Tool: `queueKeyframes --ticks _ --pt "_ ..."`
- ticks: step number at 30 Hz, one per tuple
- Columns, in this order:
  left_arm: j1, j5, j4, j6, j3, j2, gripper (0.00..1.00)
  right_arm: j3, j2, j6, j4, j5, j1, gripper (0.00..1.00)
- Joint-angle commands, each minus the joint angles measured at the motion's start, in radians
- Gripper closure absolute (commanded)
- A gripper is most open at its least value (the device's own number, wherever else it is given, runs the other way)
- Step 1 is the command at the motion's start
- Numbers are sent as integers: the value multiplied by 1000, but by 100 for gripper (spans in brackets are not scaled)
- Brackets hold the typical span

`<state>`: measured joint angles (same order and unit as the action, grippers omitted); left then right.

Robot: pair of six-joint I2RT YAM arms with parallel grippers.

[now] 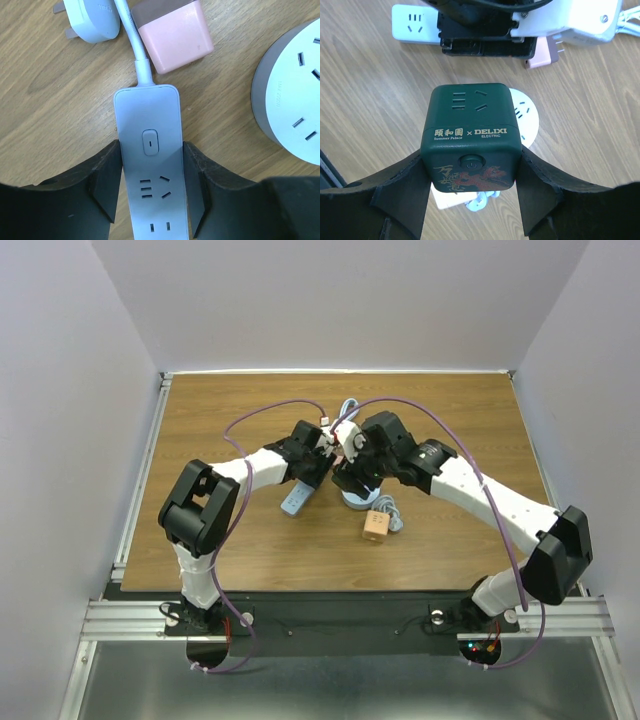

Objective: Insert the plug

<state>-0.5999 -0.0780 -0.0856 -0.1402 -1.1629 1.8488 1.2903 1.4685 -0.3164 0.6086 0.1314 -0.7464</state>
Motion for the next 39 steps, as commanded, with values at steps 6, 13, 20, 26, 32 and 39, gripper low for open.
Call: queueKeyframes --ticks 6,13,20,26,32,39 --pt "3 -101 58 137 -12 -68 33 153 84 -26 126 77 -4 100" --pt "98 -134 181 257 75 -212 18 276 191 -35 220 96 -19 99" --pt "193 -71 240 356 144 -295 17 402 322 -50 290 79 -51 100" --pt "285 -6 311 462 212 -370 17 481 432 -50 306 53 -85 100" --pt "302 1 325 478 227 -404 16 581 512 -32 339 86 -117 100" --pt "302 -12 314 475 223 -379 15 621 576 -1 370 65 -143 100"
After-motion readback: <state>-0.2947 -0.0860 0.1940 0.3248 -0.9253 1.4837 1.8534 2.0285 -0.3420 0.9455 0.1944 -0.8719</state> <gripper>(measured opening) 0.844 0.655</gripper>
